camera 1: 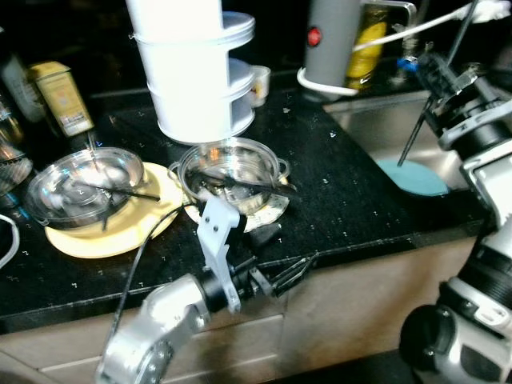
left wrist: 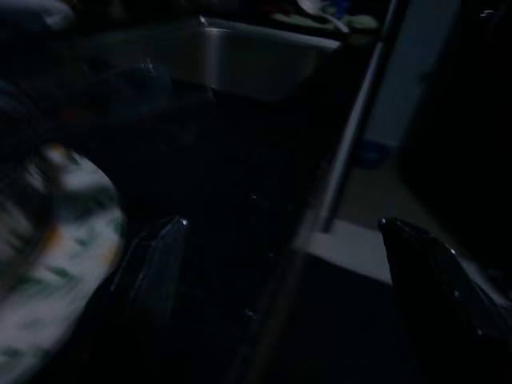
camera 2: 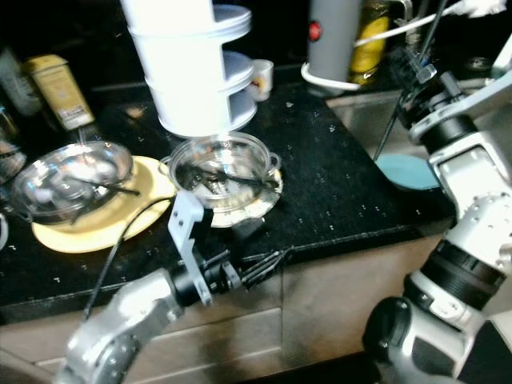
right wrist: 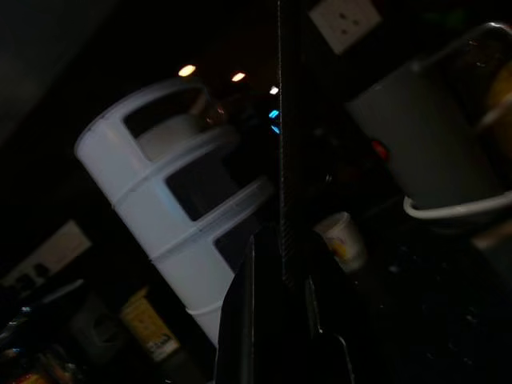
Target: Kitchen organization
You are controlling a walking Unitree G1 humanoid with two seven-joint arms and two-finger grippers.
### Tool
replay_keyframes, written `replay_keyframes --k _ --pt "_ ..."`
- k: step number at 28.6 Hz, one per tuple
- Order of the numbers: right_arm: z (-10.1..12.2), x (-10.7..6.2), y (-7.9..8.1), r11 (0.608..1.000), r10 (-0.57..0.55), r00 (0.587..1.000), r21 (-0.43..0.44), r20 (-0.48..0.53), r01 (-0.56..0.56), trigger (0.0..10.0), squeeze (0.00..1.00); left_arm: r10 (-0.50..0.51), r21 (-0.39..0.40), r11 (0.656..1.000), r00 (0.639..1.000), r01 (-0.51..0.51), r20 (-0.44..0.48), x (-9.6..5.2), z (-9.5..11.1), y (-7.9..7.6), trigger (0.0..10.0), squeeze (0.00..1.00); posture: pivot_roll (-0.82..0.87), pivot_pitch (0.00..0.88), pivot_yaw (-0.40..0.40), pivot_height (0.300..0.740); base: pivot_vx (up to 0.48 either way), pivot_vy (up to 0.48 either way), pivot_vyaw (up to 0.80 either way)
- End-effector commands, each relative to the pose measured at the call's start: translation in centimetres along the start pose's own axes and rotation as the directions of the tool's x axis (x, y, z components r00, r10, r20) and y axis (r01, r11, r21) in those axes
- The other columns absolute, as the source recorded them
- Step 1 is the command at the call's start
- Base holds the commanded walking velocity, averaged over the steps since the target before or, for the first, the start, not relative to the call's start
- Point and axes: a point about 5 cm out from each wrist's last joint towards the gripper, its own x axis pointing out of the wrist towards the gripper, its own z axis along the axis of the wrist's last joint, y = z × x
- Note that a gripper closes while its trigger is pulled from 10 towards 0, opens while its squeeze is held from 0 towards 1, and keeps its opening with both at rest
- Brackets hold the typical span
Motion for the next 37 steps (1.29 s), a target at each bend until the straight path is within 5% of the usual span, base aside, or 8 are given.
replay_keyframes --k 1,3,5,6,10,37 --pt "-0.5 0.4 0.5 1.000 0.016 1.000 -0.015 -0.015 -0.016 10.0 0.00 0.038 0.091 0.995 0.999 -0.036 -0.030 -0.1 -0.2 0.5 10.0 0.00 -0.05 0.000 0.030 0.740 0.000 0.000 0.00" --pt "-0.7 0.4 0.6 1.000 0.016 1.000 -0.013 -0.019 -0.016 10.0 0.00 0.070 0.151 0.987 0.997 -0.064 -0.036 0.0 -0.1 0.9 10.0 0.00 -0.05 0.000 0.030 0.740 0.000 0.000 0.00" --pt "-1.2 0.5 0.7 1.000 0.019 0.999 -0.009 -0.033 -0.019 10.0 0.00 0.130 0.303 0.947 0.990 -0.106 -0.061 0.0 0.1 1.9 10.0 0.00 -0.05 0.000 0.029 0.740 0.000 0.000 0.00" --pt "-1.2 0.5 0.7 1.000 0.019 0.999 -0.009 -0.033 -0.019 10.0 0.00 0.130 0.303 0.947 0.990 -0.106 -0.061 0.0 0.1 1.9 10.0 0.00 -0.05 0.000 0.029 0.740 0.000 0.000 0.00" --pt "-2.9 0.4 1.2 0.999 0.031 0.997 0.018 -0.069 -0.030 10.0 0.00 0.196 0.523 0.839 0.980 -0.148 -0.038 0.2 0.5 3.1 10.0 0.00 -0.05 0.000 0.031 0.740 0.000 0.000 0.00" --pt "-5.0 0.3 2.4 0.997 0.051 0.995 0.054 -0.087 -0.047 10.0 0.00 -0.022 0.643 0.766 1.000 0.009 0.011 4.8 0.2 1.6 10.0 0.00 -0.07 0.000 0.035 0.740 0.000 0.000 0.00"
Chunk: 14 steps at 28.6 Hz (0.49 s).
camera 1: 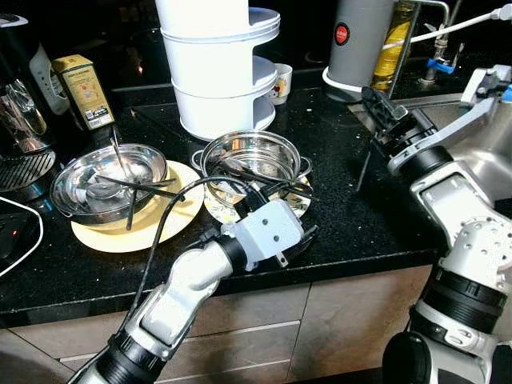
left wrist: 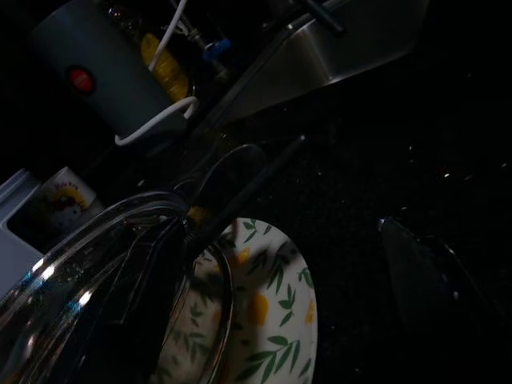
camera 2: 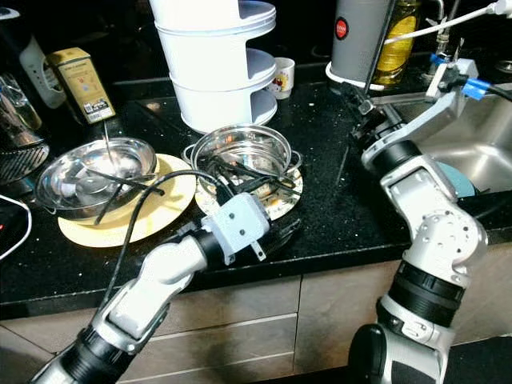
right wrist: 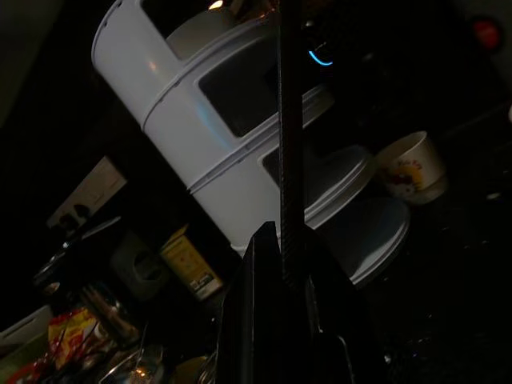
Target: Kitchen organization
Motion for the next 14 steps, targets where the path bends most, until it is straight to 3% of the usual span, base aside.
replay_keyframes --k 1,12,13,14 --pt "-0.2 0.0 0.6 1.000 0.025 1.000 0.002 0.009 -0.025 10.0 0.00 -0.026 0.032 0.999 1.000 0.025 0.008 0.6 -0.2 -0.2 10.0 0.00 -0.07 0.000 0.035 0.740 0.000 0.000 0.00" --pt "-0.5 0.0 0.9 1.000 0.028 1.000 0.012 0.006 -0.028 10.0 0.00 0.005 0.082 0.997 1.000 -0.007 0.027 1.7 -0.2 0.7 10.0 0.00 -0.08 0.000 0.040 0.740 0.000 0.000 0.00" --pt "-0.6 0.0 0.9 1.000 0.028 1.000 0.012 0.006 -0.028 10.0 0.00 0.009 0.083 0.996 0.999 -0.012 0.035 1.9 -0.2 0.8 5.8 0.00 -0.08 0.000 0.040 0.740 0.000 0.000 0.00" --pt "-0.6 0.0 0.9 1.000 0.028 1.000 0.012 0.006 -0.028 10.0 0.00 0.010 0.083 0.996 0.999 -0.013 0.040 2.0 -0.2 0.8 5.8 0.00 -0.08 0.000 0.040 0.740 0.000 0.000 0.00"
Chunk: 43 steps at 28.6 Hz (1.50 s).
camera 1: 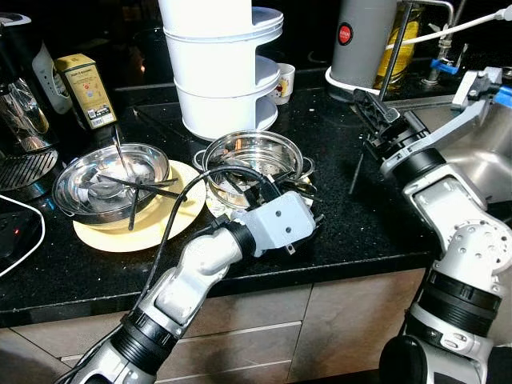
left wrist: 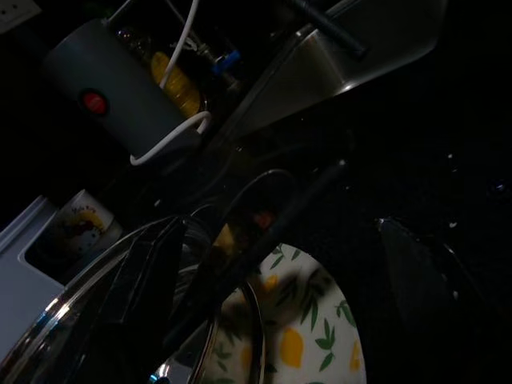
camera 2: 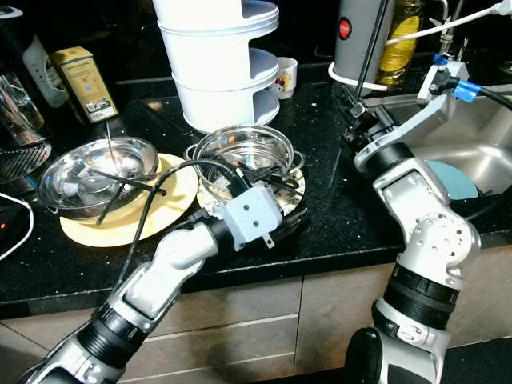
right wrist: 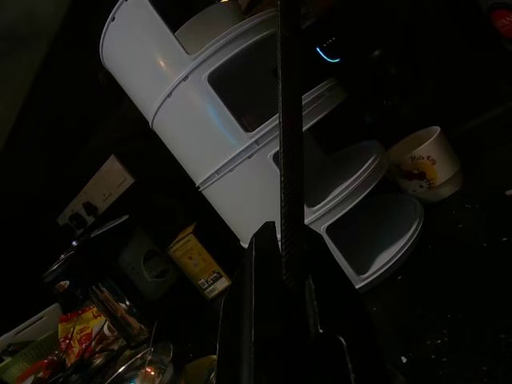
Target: Kitchen organization
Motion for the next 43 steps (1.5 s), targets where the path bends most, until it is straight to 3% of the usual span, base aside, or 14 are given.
replay_keyframes --k 1,2,16,26,28,31,35,43 --pt "-0.2 0.0 0.5 1.000 0.020 1.000 0.000 0.003 -0.020 10.0 0.00 0.003 0.021 1.000 1.000 -0.003 0.007 0.2 0.0 0.1 5.8 0.00 -0.08 0.000 0.040 0.740 0.000 0.000 0.00" --pt "-0.2 0.0 0.5 1.000 0.020 1.000 0.000 0.004 -0.020 10.0 0.00 0.002 0.015 1.000 1.000 -0.002 0.012 0.3 0.1 0.1 0.0 0.00 -0.08 0.000 0.040 0.740 0.000 0.000 0.00" --pt "-0.2 0.2 0.8 1.000 0.029 1.000 0.001 0.000 -0.029 10.0 0.00 0.023 0.003 1.000 0.999 -0.023 0.044 0.5 0.1 0.4 0.0 0.00 -0.08 0.000 0.033 0.740 0.000 0.000 0.00" --pt "-0.3 0.2 0.8 1.000 0.027 1.000 0.002 0.000 -0.027 10.0 0.00 0.156 -0.001 0.988 0.984 -0.157 0.087 0.4 1.4 3.1 0.0 0.00 -0.08 0.000 0.035 0.740 0.000 0.000 0.00" --pt "-0.3 0.2 0.8 1.000 0.029 1.000 0.002 0.001 -0.029 10.0 0.00 0.223 -0.051 0.975 0.968 -0.218 0.116 0.3 2.1 4.3 0.0 0.00 -0.07 0.000 0.035 0.740 0.000 0.000 0.00" --pt "-0.3 0.2 0.8 1.000 0.029 1.000 0.002 0.001 -0.029 10.0 0.00 0.239 -0.067 0.970 0.963 -0.232 0.123 0.3 2.3 4.6 0.0 0.00 -0.07 0.000 0.035 0.740 0.000 0.000 0.00" --pt "-0.3 0.3 0.9 0.999 0.034 0.999 0.005 0.002 -0.034 10.0 0.00 0.315 -0.207 0.936 0.939 -0.284 0.137 0.0 2.5 5.7 0.0 0.00 -0.07 0.000 0.036 0.740 0.000 0.000 0.00" --pt "-0.4 0.3 0.9 0.999 0.033 0.999 0.007 0.003 -0.033 10.0 0.00 0.375 -0.332 0.890 0.916 -0.313 0.141 -0.4 2.6 6.5 0.0 0.00 -0.07 0.000 0.035 0.740 0.000 0.000 0.00"
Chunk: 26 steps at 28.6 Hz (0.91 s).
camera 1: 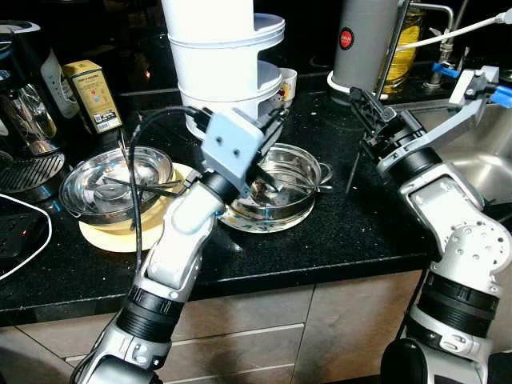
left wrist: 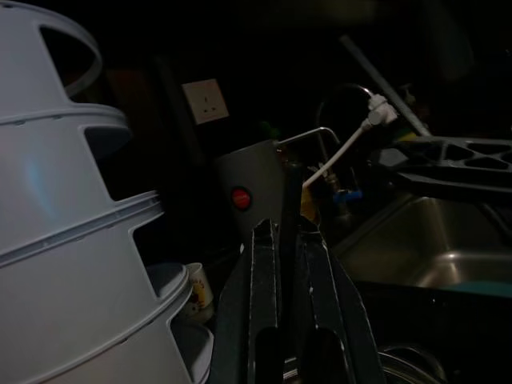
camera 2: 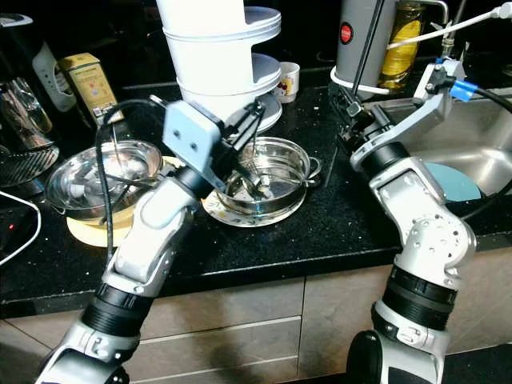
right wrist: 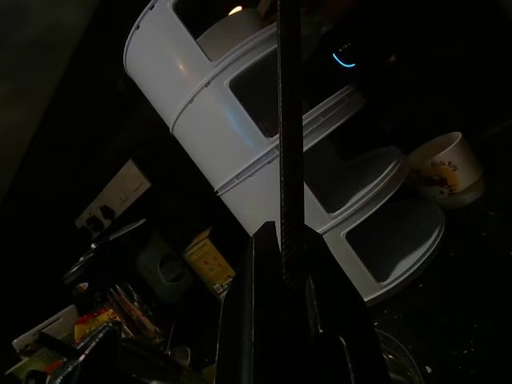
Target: Kitchen organization
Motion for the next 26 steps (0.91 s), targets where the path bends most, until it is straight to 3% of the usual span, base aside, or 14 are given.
replay_keyframes --k 1,5,12,16,19,26 --pt "-0.3 0.1 0.3 1.000 0.014 1.000 0.000 -0.007 -0.014 10.0 0.00 0.002 -0.073 0.997 0.998 -0.006 -0.058 -0.4 -1.1 -0.3 0.0 0.00 -0.07 0.000 0.035 0.740 0.000 0.000 0.00" --pt "-0.3 0.1 0.3 1.000 0.013 1.000 -0.001 -0.007 -0.013 10.0 0.00 0.007 -0.080 0.997 0.999 -0.011 -0.053 -0.3 -0.8 -0.1 0.0 0.00 -0.07 0.000 0.035 0.740 0.000 0.000 0.00" --pt "-0.3 0.1 0.3 1.000 0.013 1.000 0.002 -0.005 -0.013 10.0 0.00 -0.003 -0.003 1.000 0.999 0.003 -0.049 0.0 -0.2 0.6 0.2 0.00 -0.07 0.000 0.036 0.740 0.000 0.000 0.00" --pt "-0.4 0.1 0.3 1.000 0.013 1.000 0.004 -0.005 -0.013 10.0 0.00 -0.066 0.106 0.991 0.989 0.081 -0.133 -0.4 -1.2 0.5 1.1 0.00 -0.07 0.000 0.036 0.740 0.000 0.000 0.00" --pt "-0.4 0.1 0.3 1.000 0.014 1.000 0.004 -0.005 -0.013 10.0 0.00 -0.113 0.206 0.966 0.970 0.158 -0.214 -0.9 -2.3 0.2 1.6 0.00 -0.07 0.000 0.037 0.740 0.000 0.000 0.00" --pt "-0.5 0.1 0.2 1.000 0.009 1.000 0.005 -0.004 -0.009 10.0 0.00 -0.097 0.289 0.940 0.953 0.182 -0.286 -1.5 -3.5 0.3 2.0 0.00 -0.07 0.000 0.038 0.740 0.000 0.000 0.00"
